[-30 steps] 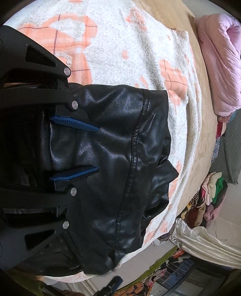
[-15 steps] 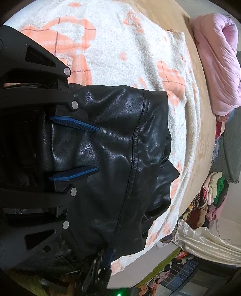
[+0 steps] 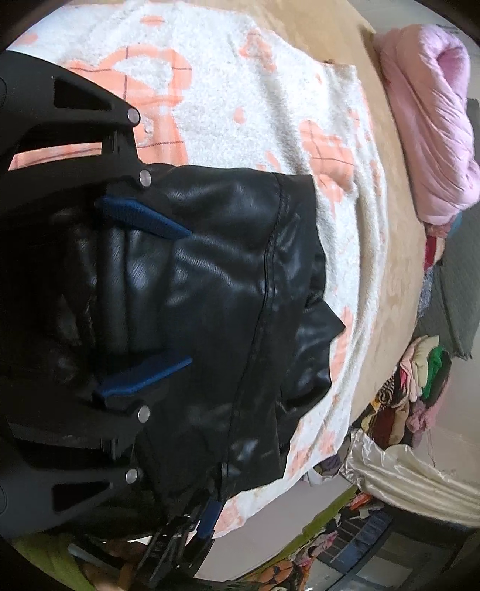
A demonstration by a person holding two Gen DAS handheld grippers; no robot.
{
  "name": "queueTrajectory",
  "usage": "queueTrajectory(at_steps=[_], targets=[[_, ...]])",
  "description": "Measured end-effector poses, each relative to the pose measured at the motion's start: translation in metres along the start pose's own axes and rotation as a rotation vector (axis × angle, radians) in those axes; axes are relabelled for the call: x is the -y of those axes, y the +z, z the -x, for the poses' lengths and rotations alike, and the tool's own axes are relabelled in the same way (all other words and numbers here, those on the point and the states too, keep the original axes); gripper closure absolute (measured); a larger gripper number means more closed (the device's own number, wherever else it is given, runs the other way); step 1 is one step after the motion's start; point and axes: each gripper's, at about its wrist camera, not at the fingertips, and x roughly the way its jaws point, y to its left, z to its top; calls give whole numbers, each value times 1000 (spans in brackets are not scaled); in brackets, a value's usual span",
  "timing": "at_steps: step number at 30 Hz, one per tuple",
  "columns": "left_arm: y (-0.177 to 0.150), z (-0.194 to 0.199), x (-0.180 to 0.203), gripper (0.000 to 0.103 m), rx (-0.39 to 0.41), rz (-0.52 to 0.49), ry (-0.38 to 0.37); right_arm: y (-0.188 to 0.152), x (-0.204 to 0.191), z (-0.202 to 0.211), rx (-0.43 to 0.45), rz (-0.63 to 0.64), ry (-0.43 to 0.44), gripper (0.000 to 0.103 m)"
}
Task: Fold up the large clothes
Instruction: 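Lift the hem with the right tool toward the collar while the left tool grips the jacket, then lay the folded hem onto the collar and open both tools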
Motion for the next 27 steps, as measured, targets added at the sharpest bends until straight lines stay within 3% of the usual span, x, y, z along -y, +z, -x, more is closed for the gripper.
queueTrajectory(at_steps=[6, 12, 18, 20, 22, 24, 27], targets=[[-6, 6, 20, 43, -4, -46, -20, -17, -9, 14, 12, 21, 19, 40], [-17, -21, 30, 43, -63, -95, 20, -32, -5, -16, -88, -8, 19, 38], [-17, -23, 32, 38, -56, -107, 25, -34, 0, -12, -48, -34, 55, 35], [-16, -21, 34, 36, -53, -107, 22, -34, 3, -3, -12, -49, 74, 31], [-15, -17, 35, 30, -47, -104, 19, -33, 3, 5, 12, -54, 73, 10], [-14, -13, 36, 23, -42, -95, 10, -31, 2, 14, 44, -41, 14, 9], [-12, -7, 39, 15, -26, -101, 17, -30, 9, 22, 68, -66, 26, 8]])
